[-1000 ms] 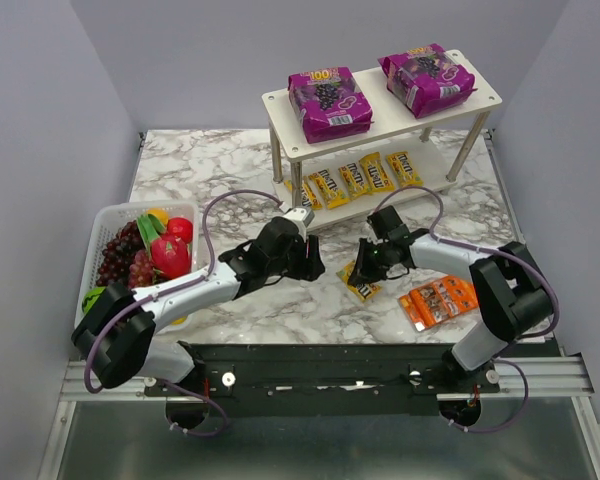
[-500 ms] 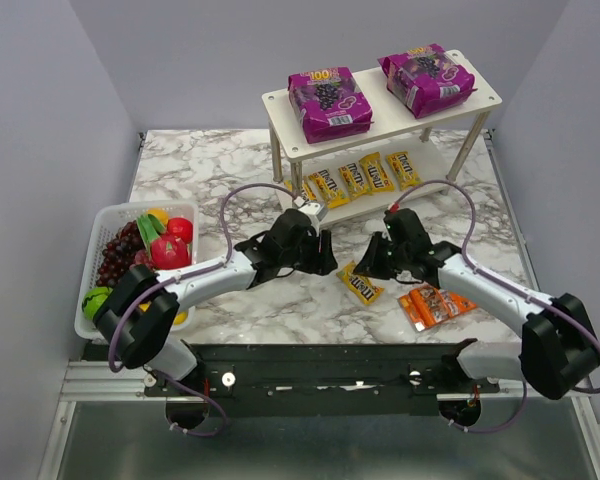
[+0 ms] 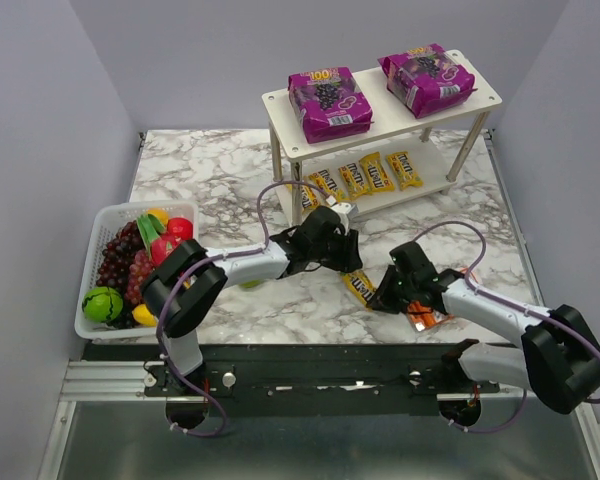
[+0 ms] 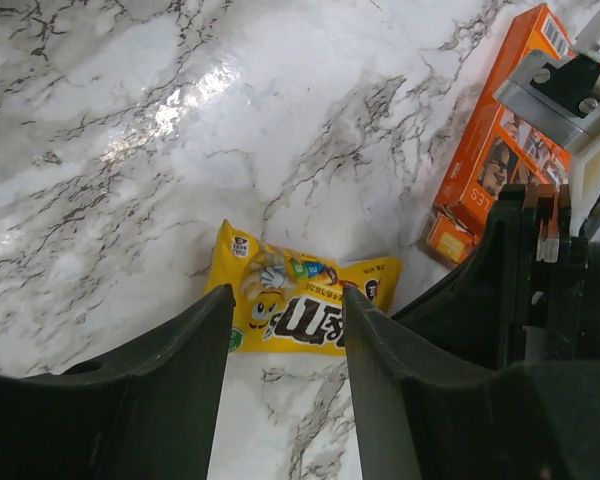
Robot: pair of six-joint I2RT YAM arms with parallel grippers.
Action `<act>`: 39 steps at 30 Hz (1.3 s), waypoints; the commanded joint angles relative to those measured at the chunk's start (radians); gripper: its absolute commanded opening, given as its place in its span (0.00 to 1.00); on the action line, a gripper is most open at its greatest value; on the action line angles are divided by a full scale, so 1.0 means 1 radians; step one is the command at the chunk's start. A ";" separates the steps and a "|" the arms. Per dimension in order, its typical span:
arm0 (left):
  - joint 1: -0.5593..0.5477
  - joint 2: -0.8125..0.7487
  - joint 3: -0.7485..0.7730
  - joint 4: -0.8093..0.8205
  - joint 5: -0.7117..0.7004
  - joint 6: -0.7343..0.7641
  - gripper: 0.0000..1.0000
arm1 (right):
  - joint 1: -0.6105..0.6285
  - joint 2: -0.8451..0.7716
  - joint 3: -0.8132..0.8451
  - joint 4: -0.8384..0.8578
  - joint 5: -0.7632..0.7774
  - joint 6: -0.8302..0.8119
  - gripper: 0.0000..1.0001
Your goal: Place and organize the candy bags onto the shelf
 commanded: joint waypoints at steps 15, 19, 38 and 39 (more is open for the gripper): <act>-0.037 0.164 0.046 -0.139 -0.152 0.069 0.47 | 0.002 -0.120 -0.057 -0.083 0.106 0.126 0.38; -0.038 0.161 0.046 -0.134 -0.146 0.067 0.48 | 0.001 -0.205 -0.065 -0.083 0.151 0.149 0.56; -0.038 0.158 0.020 -0.116 -0.126 0.047 0.43 | -0.016 -0.245 -0.389 0.415 0.148 0.390 0.50; -0.038 0.158 0.018 -0.116 -0.126 0.046 0.42 | -0.016 -0.245 -0.387 0.414 0.149 0.390 0.48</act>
